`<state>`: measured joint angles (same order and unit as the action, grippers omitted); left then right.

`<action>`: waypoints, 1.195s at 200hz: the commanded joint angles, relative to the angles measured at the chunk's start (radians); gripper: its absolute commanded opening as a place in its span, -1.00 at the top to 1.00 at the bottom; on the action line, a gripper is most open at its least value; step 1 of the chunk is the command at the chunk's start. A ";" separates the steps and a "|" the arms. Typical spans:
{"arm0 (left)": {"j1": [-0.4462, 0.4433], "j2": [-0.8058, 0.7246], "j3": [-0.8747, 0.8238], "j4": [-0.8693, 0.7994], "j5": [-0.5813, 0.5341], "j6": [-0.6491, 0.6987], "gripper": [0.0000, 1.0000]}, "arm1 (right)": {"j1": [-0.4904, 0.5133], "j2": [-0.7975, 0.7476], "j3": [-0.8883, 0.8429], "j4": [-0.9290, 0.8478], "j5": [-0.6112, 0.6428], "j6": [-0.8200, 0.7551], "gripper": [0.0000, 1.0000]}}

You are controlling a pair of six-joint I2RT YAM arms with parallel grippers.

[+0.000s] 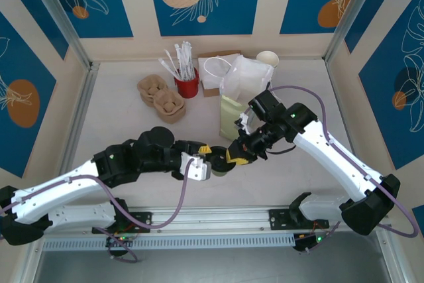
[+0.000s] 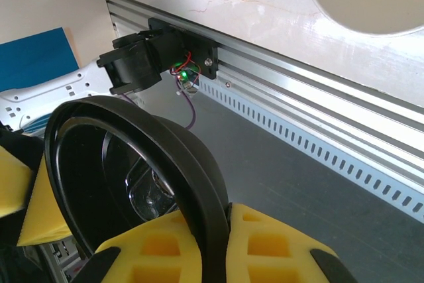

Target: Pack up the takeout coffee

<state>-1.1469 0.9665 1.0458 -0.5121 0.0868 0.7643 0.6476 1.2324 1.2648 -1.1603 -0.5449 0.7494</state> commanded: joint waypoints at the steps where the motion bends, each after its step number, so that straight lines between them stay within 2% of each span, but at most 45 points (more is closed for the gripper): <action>1: -0.007 0.014 0.012 0.028 0.045 -0.002 0.20 | 0.006 -0.013 -0.009 0.001 -0.050 -0.013 1.00; 20: -0.007 0.020 0.012 0.036 0.055 -0.006 0.44 | 0.004 -0.016 -0.005 0.003 -0.046 -0.011 1.00; 42: -0.007 0.020 -0.001 0.065 0.072 -0.016 0.54 | 0.003 -0.023 -0.004 0.019 -0.051 0.002 1.00; 60: -0.007 0.014 -0.017 0.097 0.063 -0.037 0.64 | 0.000 -0.030 0.004 0.021 -0.046 0.002 0.82; 84: -0.005 0.011 -0.027 0.127 0.049 -0.104 0.64 | -0.017 -0.056 0.013 0.025 -0.002 0.000 0.37; 110: -0.003 0.028 -0.018 0.127 0.019 -0.177 0.70 | -0.102 -0.110 0.029 -0.007 0.087 -0.016 0.16; 146: 0.027 0.026 -0.053 0.180 0.015 -0.280 0.77 | -0.218 -0.187 0.026 -0.009 0.125 -0.023 0.05; 171: 0.095 0.044 -0.047 0.202 0.032 -0.461 0.78 | -0.259 -0.231 0.011 -0.001 0.158 -0.032 0.03; 212: 0.310 0.126 -0.014 0.150 0.272 -0.811 0.83 | -0.265 -0.352 -0.130 0.165 0.151 -0.012 0.03; 239: 0.340 0.146 -0.032 0.159 0.323 -0.976 0.86 | -0.262 -0.458 -0.274 0.292 0.150 0.028 0.04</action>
<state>-0.8249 1.1099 1.0065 -0.3595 0.2871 0.0227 0.3855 0.8494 1.0931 -0.9966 -0.3920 0.7464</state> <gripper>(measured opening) 0.093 0.484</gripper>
